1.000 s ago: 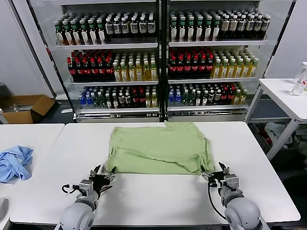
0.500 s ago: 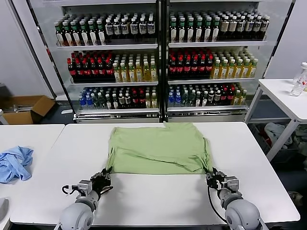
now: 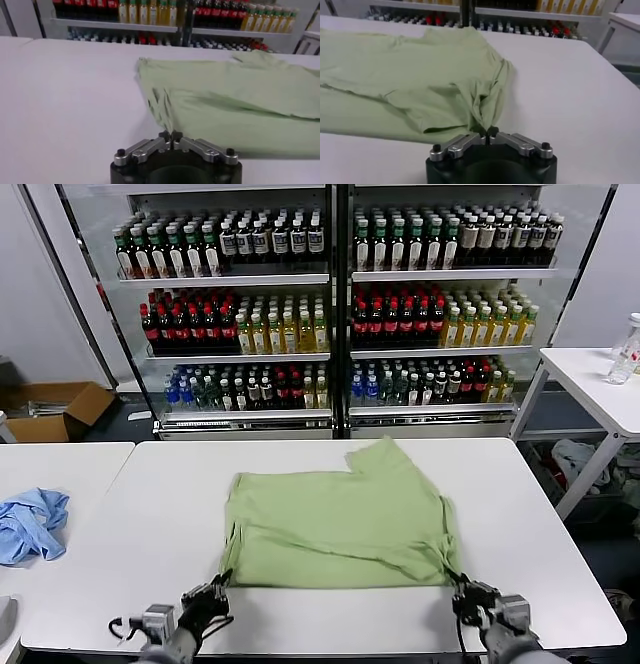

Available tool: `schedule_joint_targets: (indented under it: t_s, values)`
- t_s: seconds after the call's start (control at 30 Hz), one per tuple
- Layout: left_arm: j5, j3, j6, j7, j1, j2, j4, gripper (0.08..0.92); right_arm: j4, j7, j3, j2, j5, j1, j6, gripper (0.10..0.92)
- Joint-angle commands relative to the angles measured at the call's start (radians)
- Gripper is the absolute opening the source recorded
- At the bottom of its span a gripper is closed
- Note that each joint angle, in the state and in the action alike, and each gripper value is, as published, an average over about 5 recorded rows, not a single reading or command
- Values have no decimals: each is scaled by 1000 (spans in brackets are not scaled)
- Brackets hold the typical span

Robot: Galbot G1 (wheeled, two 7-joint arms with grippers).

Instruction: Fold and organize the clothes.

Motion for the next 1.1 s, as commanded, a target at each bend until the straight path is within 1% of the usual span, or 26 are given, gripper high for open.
schedule_joint_targets:
  t_s: [0.03,0.13,0.27,0.4,0.43,0.5,0.6,0.67,0.77,0.83,0.93,1.1]
  values:
    - [21,-108,3,-24,61,63,-206,170,121,22,73,-40,40,33,17,313]
    - [-24,-78,7,-43,-99,106,-96,256,8,47,5,-78,99,237,9,391]
    - [-77,13,12,-61,-355,144,150,352,-211,66,-179,-92,138,550,-16,513]
    - [-89,140,31,-74,-594,133,405,473,-496,72,-383,-24,137,873,-37,625]
    - [-89,169,38,-75,-643,126,455,516,-569,72,-424,3,137,945,-41,651]
    - [-87,218,47,-74,-727,111,544,568,-699,66,-485,51,135,1054,-43,712]
    - [-78,274,54,-74,-818,94,647,655,-857,53,-561,109,132,1183,-43,786]
    - [-75,297,59,-74,-867,86,700,716,-950,44,-592,142,131,1242,-43,812]
    - [-80,315,63,-71,-913,79,751,788,-1078,29,-611,185,134,1300,-42,821]
    - [-88,325,66,-69,-936,75,780,813,-1156,18,-619,210,135,1326,-43,822]
    - [-115,336,74,-67,-964,67,816,821,-1253,1,-628,243,134,1354,-43,823]
    - [-145,349,83,-62,-978,54,831,823,-1351,-23,-627,288,125,1375,-44,823]
